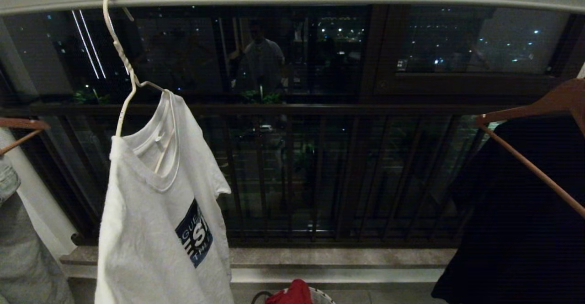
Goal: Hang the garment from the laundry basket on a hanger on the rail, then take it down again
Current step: Take the clothes off the clothes rack
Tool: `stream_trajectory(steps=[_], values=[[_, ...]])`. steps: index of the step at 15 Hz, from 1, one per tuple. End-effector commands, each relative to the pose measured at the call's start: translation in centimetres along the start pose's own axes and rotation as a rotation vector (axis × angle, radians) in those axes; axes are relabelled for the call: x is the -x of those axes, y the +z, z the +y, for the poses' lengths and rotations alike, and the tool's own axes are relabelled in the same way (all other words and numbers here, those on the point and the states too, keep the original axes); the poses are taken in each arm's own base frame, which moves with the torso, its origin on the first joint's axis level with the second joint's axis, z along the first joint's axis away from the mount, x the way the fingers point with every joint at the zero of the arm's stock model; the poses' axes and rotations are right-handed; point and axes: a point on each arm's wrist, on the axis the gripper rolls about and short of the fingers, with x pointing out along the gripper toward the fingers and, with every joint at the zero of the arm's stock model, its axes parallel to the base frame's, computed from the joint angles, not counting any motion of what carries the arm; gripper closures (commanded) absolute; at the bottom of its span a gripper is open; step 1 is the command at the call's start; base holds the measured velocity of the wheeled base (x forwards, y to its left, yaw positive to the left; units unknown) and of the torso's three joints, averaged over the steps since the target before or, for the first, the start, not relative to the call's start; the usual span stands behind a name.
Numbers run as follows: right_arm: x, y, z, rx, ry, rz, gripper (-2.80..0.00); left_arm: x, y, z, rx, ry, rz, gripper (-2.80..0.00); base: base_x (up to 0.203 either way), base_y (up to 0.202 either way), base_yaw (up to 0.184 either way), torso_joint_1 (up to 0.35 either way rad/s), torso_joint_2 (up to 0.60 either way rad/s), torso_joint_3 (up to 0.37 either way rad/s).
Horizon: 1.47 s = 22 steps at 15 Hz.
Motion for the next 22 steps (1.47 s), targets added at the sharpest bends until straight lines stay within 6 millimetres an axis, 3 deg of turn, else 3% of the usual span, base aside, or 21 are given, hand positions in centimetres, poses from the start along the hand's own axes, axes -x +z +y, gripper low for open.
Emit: stream_trajectory(steps=[1, 22], values=[[-0.03, -0.04, 0.0, 0.0, 0.001, 0.004, 0.0, 0.0, -0.04, -0.01, 0.015, 0.0, -0.001, 0.0, 0.0, 0.0, 0.0, 0.0, 0.0, 0.0], [-0.03, -0.04, 0.0, -0.001, 0.001, 0.004, 0.0, 0.0, -0.04, 0.0, 0.019, 0.002, 0.0, 0.0, 0.0, 0.0, 0.0, 0.0, 0.0, 0.0]])
